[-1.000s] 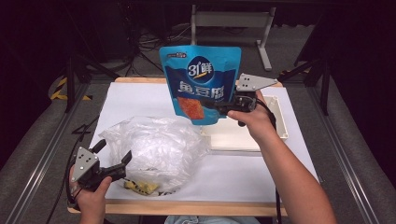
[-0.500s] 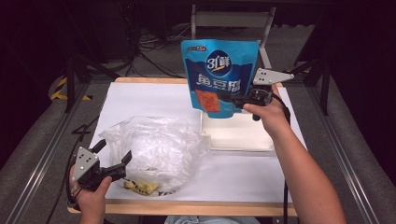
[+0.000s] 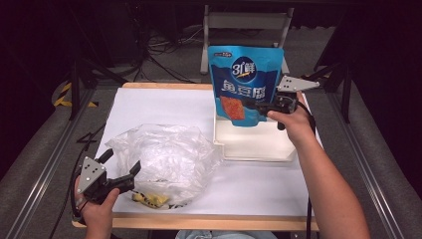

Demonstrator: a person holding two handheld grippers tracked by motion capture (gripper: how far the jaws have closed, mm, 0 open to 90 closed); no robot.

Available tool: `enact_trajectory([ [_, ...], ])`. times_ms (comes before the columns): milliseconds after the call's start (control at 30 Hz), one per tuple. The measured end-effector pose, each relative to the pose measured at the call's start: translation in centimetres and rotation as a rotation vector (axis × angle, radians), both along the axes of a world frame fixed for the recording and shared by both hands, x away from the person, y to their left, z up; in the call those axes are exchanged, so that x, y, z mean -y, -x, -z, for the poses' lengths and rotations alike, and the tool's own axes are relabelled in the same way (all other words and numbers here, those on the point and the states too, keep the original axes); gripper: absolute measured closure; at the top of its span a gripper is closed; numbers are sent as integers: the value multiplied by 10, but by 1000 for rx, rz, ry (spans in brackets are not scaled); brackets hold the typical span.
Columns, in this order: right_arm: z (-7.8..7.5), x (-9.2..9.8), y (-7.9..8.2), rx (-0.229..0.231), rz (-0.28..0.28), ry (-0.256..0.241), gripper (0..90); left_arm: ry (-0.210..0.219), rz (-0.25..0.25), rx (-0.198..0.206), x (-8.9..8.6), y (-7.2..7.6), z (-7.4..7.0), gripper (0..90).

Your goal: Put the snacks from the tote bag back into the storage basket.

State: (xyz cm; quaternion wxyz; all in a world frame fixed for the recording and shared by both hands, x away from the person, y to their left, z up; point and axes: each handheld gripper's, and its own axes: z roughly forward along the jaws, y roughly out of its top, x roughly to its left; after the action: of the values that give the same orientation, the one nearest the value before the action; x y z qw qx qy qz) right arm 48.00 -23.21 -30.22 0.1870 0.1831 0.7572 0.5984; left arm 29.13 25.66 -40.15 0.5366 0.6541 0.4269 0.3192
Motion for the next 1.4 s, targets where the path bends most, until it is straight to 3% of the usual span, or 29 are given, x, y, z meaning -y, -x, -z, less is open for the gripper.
enact_trajectory([
  [200,22,8,-10,-41,33,13,539,-3,0,-3,0,0,0,61],
  [500,51,10,-17,-64,40,48,539,-6,1,-9,0,0,0,61],
  [900,71,10,-22,-75,42,84,538,-11,0,-14,0,0,0,61],
  [1300,74,10,-23,-72,38,106,521,-11,3,-15,0,-1,1,61],
  [1400,73,11,-22,-66,37,141,516,-12,3,-14,0,-1,1,61],
])
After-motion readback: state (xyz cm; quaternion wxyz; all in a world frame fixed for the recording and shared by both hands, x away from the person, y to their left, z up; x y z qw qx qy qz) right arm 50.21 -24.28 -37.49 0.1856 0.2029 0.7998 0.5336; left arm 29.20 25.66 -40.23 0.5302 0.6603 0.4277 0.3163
